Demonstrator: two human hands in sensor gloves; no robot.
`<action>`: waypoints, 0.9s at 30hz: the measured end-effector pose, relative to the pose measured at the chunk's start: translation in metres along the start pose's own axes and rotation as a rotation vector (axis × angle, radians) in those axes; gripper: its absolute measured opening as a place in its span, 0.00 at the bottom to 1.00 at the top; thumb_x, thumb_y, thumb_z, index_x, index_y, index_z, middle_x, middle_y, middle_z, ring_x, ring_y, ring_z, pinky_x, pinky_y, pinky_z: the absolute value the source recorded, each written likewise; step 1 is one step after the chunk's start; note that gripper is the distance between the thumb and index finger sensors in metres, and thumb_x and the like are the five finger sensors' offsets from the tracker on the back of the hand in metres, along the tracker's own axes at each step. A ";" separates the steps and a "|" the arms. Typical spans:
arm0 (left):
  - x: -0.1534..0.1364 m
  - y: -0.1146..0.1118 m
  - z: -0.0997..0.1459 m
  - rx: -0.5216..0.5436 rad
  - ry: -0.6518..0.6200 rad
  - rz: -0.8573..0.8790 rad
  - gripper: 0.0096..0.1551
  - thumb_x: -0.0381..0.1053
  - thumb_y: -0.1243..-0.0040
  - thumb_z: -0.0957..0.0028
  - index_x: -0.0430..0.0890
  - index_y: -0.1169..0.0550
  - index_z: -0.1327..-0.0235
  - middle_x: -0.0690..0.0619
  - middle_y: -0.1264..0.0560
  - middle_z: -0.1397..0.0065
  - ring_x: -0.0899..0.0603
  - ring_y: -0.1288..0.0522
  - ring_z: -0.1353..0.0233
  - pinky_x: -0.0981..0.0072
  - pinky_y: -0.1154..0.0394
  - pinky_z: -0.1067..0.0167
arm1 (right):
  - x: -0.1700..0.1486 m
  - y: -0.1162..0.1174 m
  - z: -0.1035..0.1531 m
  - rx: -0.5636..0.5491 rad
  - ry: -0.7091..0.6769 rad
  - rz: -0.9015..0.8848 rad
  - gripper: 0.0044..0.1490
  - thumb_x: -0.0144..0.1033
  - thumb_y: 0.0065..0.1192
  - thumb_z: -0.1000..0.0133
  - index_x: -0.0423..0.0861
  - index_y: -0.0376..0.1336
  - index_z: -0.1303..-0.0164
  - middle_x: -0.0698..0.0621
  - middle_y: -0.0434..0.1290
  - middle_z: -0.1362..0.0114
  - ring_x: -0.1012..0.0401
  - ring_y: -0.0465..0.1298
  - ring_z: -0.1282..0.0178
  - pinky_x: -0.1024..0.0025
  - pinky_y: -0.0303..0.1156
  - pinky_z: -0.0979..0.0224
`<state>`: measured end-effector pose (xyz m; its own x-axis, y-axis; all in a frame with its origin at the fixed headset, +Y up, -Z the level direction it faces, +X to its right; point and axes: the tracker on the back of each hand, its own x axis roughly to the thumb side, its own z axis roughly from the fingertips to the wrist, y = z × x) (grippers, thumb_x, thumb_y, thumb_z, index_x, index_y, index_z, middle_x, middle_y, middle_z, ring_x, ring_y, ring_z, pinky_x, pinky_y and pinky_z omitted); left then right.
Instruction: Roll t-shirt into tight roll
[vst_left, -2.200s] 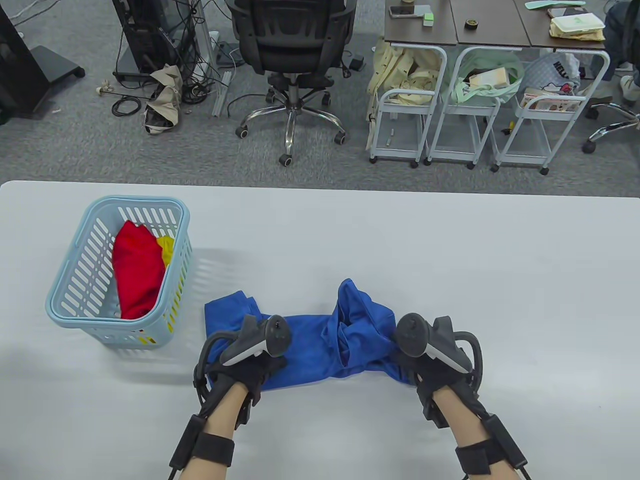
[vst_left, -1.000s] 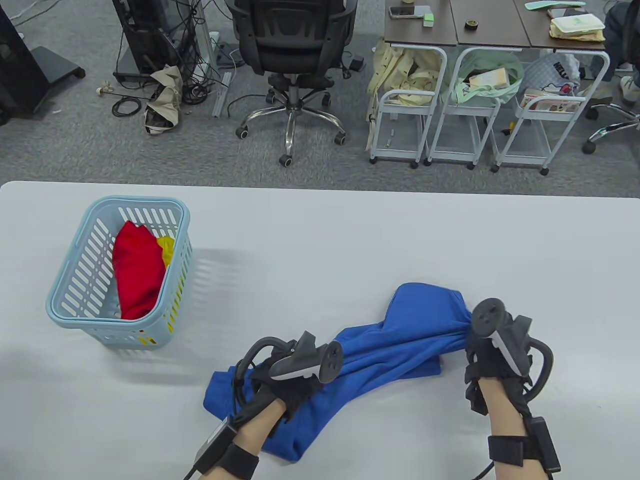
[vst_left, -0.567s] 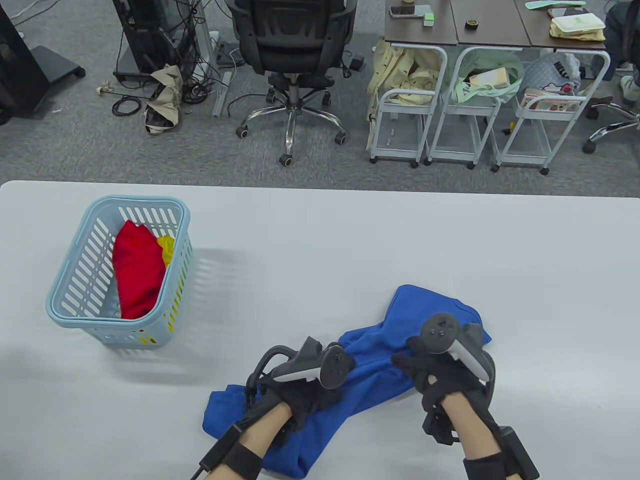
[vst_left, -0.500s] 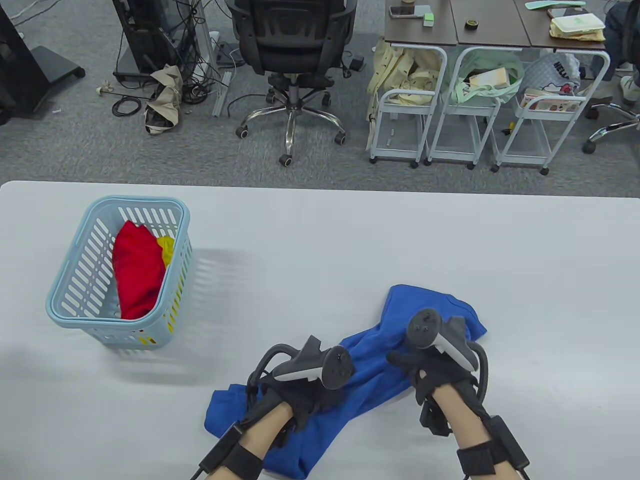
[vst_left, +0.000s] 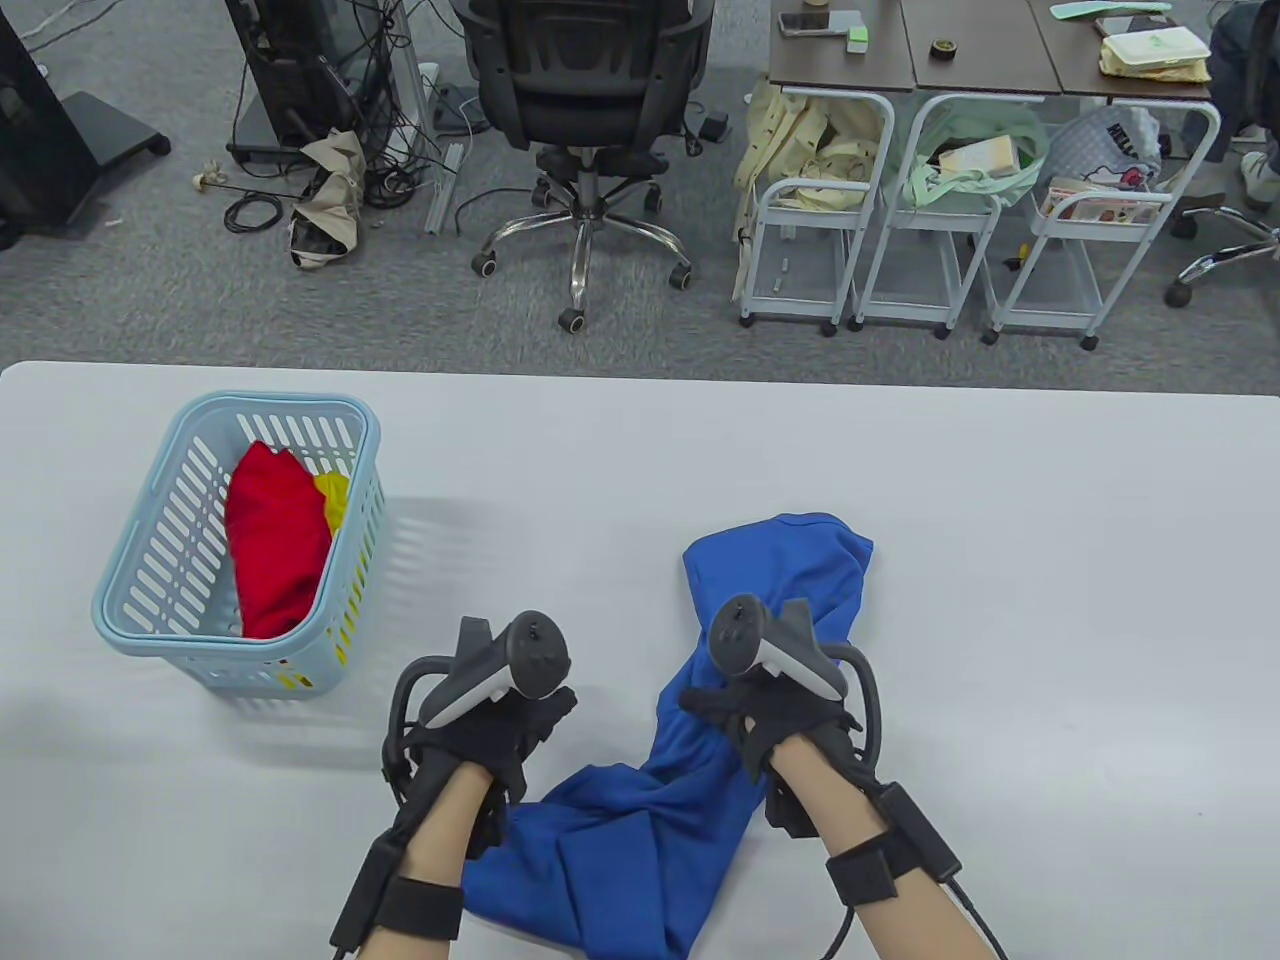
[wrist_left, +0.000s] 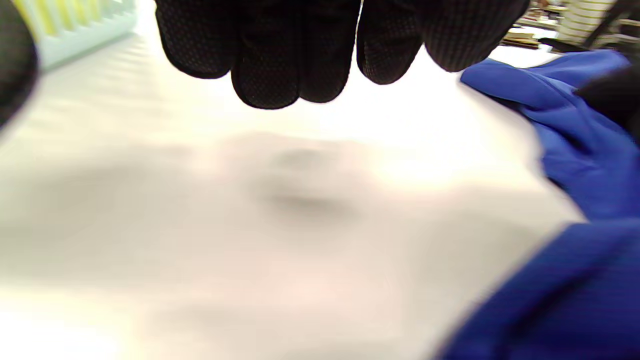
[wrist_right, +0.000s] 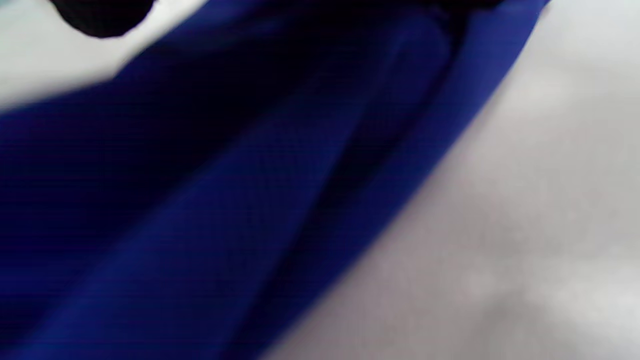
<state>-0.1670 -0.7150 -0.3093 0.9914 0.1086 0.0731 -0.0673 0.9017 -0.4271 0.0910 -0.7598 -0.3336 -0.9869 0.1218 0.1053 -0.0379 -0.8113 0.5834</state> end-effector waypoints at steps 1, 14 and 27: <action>-0.009 0.001 0.000 0.011 0.036 -0.002 0.33 0.63 0.53 0.36 0.57 0.33 0.17 0.45 0.33 0.13 0.36 0.29 0.21 0.42 0.32 0.27 | -0.003 0.006 -0.009 0.074 -0.043 0.058 0.63 0.64 0.53 0.42 0.49 0.23 0.18 0.37 0.25 0.16 0.35 0.26 0.18 0.40 0.38 0.20; -0.025 0.001 -0.001 0.006 0.042 0.082 0.36 0.65 0.60 0.35 0.57 0.41 0.12 0.42 0.47 0.08 0.32 0.43 0.13 0.36 0.41 0.23 | -0.005 -0.031 0.030 -0.204 -0.192 0.075 0.43 0.54 0.66 0.43 0.56 0.52 0.19 0.42 0.46 0.14 0.45 0.56 0.20 0.48 0.55 0.23; -0.013 0.003 0.001 0.014 -0.044 0.110 0.36 0.64 0.60 0.34 0.56 0.41 0.12 0.42 0.47 0.08 0.32 0.43 0.13 0.37 0.42 0.23 | 0.017 -0.079 0.058 -0.446 -0.215 0.042 0.22 0.38 0.62 0.40 0.53 0.66 0.36 0.49 0.69 0.28 0.55 0.75 0.37 0.55 0.69 0.33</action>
<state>-0.1803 -0.7131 -0.3102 0.9721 0.2251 0.0659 -0.1772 0.8889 -0.4224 0.0862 -0.6604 -0.3315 -0.9363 0.1603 0.3123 -0.1078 -0.9780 0.1789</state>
